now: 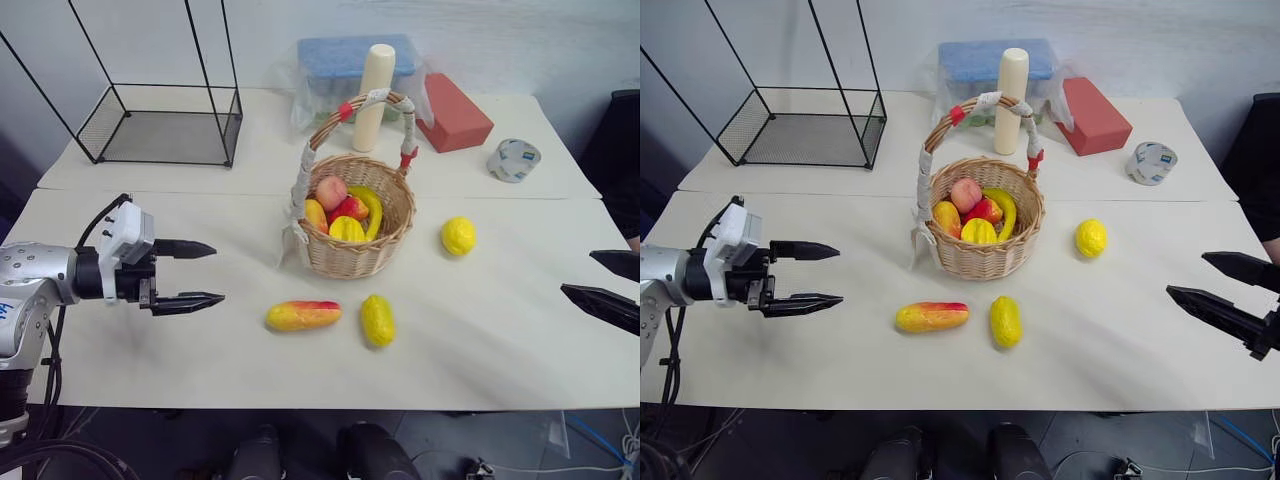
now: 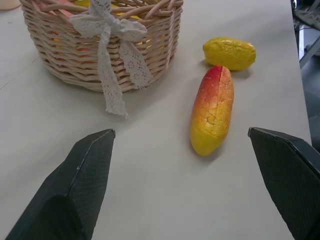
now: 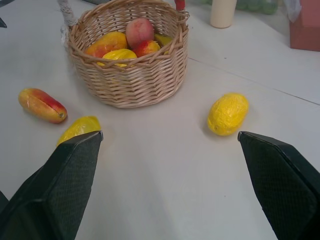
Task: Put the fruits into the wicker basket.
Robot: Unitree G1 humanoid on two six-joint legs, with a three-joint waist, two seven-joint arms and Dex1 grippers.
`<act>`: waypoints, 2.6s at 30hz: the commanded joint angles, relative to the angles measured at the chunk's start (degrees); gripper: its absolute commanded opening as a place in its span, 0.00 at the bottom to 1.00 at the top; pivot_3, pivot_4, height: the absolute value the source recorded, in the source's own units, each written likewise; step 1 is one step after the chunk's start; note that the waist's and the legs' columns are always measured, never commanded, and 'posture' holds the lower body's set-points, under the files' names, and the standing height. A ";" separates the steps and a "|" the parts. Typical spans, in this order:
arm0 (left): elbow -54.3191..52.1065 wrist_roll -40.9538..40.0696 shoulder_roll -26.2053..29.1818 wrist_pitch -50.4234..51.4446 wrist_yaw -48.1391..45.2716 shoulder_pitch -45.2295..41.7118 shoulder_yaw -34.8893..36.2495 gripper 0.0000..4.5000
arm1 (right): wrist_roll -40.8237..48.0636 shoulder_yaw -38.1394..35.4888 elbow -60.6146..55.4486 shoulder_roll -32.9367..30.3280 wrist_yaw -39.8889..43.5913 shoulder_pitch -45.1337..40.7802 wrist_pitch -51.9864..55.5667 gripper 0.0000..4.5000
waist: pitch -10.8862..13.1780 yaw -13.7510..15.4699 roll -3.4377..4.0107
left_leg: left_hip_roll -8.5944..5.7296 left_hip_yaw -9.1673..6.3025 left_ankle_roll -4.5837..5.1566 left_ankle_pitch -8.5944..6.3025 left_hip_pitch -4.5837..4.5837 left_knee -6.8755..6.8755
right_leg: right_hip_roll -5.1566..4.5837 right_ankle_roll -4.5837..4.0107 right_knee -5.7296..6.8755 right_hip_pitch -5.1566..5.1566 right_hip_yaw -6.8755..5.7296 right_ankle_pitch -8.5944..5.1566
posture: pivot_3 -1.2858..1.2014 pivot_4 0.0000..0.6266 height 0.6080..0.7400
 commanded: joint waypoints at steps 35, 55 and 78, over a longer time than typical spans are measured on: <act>-3.23 12.20 -8.13 -8.10 -2.48 -8.55 -22.08 1.00 | 7.05 6.77 -19.56 -6.60 2.01 -5.71 1.67 0.99 | 0.14 0.12 0.21 | 0.01 0.00 -0.07 0.05 -0.06 0.10 | 0.07 0.02 0.04 -0.02 0.04 0.01 | 0.52 0.24 1.00; 2.33 21.84 -15.90 -12.14 5.72 -9.51 -26.07 0.37 | 7.67 9.54 -23.40 -1.09 -2.99 -4.28 -2.01 1.00 | 0.16 0.14 0.16 | 0.03 0.00 0.01 0.09 -0.20 0.34 | 0.05 0.05 0.29 -0.18 0.06 0.03 | 0.52 0.24 1.00; -8.87 1.33 -21.85 26.81 22.95 -24.49 -14.10 0.35 | 10.81 7.69 -23.18 3.30 -9.07 -2.16 -5.61 1.00 | 0.17 0.23 0.14 | 0.01 -0.06 -0.06 0.17 -0.21 0.38 | 0.06 0.06 0.34 -0.17 0.02 0.03 | 0.52 0.24 1.00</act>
